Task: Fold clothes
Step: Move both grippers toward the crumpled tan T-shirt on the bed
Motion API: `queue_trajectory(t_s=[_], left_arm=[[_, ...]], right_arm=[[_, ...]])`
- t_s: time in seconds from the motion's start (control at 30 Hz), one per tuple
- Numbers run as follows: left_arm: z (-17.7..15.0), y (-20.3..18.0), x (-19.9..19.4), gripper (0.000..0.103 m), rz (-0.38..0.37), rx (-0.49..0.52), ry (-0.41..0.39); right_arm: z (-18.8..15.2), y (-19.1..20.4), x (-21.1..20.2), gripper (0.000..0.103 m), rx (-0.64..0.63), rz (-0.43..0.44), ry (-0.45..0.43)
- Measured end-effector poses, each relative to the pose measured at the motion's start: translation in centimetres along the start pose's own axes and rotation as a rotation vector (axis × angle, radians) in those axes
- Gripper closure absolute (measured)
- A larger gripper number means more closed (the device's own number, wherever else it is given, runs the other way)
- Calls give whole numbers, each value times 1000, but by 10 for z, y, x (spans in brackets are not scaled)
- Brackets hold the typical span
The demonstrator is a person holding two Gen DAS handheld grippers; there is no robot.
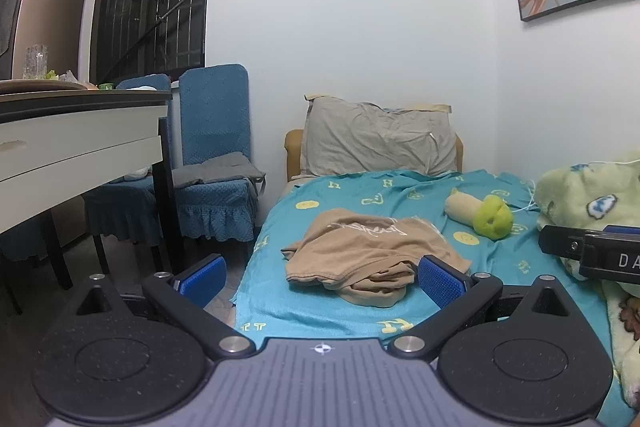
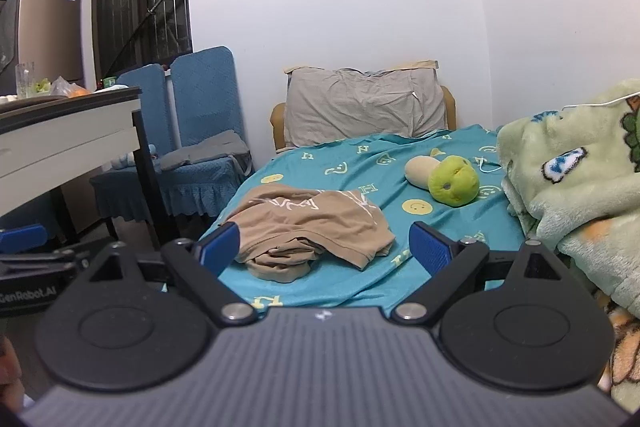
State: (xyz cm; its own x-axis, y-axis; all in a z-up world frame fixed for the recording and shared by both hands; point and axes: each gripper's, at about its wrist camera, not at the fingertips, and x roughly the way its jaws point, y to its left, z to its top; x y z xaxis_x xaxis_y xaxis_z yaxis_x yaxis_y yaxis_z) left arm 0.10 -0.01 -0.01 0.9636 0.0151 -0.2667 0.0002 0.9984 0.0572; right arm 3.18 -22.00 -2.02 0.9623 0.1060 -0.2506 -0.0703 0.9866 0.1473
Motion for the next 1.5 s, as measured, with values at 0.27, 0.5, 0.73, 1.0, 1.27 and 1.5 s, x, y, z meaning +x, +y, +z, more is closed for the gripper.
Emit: queue_trajectory(t_s=[0.27,0.5,0.73,1.0,1.27,1.5], left_arm=[[3,0,5,0,3,-14,9],[5,-1,2,0,4,-1,18],[1,-1,6,0,-11,-5,26],[-4,0,15,0,0,-25,46],[-5,2,21,0,38,-29,65],[10,-6,16,0,48,-10,75]], right_arm=[[0,5,-2,10,-23,-14,15],[-2,1,2,10,-9,-15,19],[-3,-2,3,10,8,-20,21],[-2,1,6,10,30,-38,24],[31,14,6,10,90,-33,-17],[98,8,-3,10,101,-2,-122]])
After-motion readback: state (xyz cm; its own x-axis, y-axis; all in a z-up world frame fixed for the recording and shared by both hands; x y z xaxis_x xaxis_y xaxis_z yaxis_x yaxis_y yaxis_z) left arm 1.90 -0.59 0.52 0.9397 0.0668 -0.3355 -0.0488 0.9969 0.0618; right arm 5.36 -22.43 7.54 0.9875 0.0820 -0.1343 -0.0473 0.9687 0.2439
